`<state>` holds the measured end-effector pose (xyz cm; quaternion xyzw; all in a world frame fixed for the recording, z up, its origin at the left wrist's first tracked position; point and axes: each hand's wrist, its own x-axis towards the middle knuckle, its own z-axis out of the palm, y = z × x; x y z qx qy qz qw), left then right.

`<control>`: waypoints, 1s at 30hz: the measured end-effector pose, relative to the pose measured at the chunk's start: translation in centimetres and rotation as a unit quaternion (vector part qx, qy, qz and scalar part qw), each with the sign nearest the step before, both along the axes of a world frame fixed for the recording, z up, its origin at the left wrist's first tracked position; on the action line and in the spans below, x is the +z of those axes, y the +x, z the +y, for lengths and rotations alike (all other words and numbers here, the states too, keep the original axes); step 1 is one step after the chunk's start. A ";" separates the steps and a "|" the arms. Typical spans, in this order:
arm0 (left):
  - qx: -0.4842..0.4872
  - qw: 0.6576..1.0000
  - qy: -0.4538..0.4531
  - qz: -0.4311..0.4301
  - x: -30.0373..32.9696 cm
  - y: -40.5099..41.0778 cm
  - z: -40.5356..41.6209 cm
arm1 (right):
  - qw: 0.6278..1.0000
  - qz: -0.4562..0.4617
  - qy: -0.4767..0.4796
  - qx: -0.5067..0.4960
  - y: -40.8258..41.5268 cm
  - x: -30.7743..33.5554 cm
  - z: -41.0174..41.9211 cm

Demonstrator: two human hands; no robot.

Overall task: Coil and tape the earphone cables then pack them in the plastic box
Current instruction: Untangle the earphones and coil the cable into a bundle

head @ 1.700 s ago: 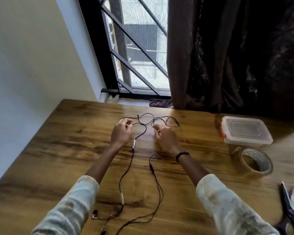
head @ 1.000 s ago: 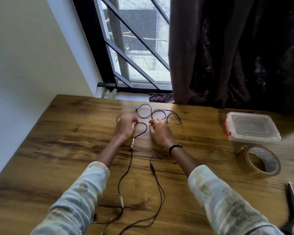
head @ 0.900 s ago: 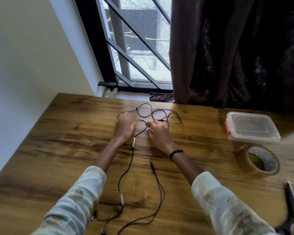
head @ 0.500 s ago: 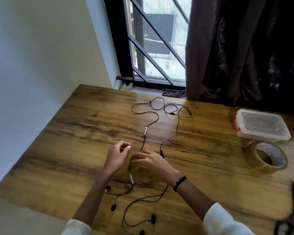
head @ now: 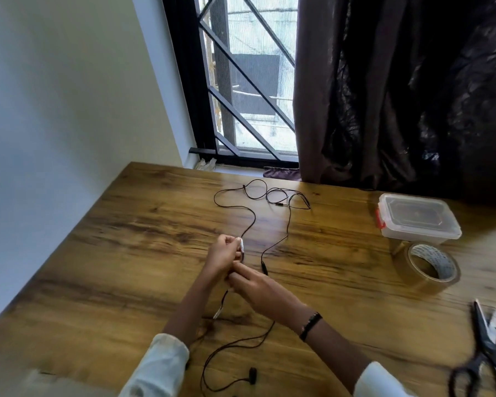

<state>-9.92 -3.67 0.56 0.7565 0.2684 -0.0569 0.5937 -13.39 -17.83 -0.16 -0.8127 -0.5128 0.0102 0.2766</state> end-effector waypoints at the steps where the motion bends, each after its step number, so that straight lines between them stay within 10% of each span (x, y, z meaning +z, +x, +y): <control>1: -0.008 1.000 -0.006 0.003 0.4 0.4 -0.3 | 1.000 0.006 0.014 -0.001 -0.2 0.4 -0.5; 9: -0.026 0.994 -0.086 -0.070 2.7 0.8 -2.3 | 0.964 0.226 0.087 -0.112 0.1 3.7 -4.5; 12: -0.063 0.986 -0.088 -0.124 3.4 -2.1 -3.2 | 0.843 0.389 0.181 -0.326 2.9 5.3 -4.7; 16: -0.172 0.966 -0.062 -0.181 4.4 -6.0 -4.7 | 0.695 0.627 0.262 -0.233 5.6 7.1 -4.2; 18: -0.213 0.959 -0.038 -0.182 5.1 -6.7 -4.9 | 0.708 0.620 0.280 -0.193 6.0 7.9 -3.8; 25: -0.134 0.903 0.216 -0.346 9.6 -4.0 -1.9 | 0.930 0.330 0.113 -0.119 6.0 15.4 -5.3; 30: -0.275 0.877 -0.009 -0.393 12.9 -0.7 -0.9 | 0.914 0.294 0.244 -0.135 5.2 21.1 -6.4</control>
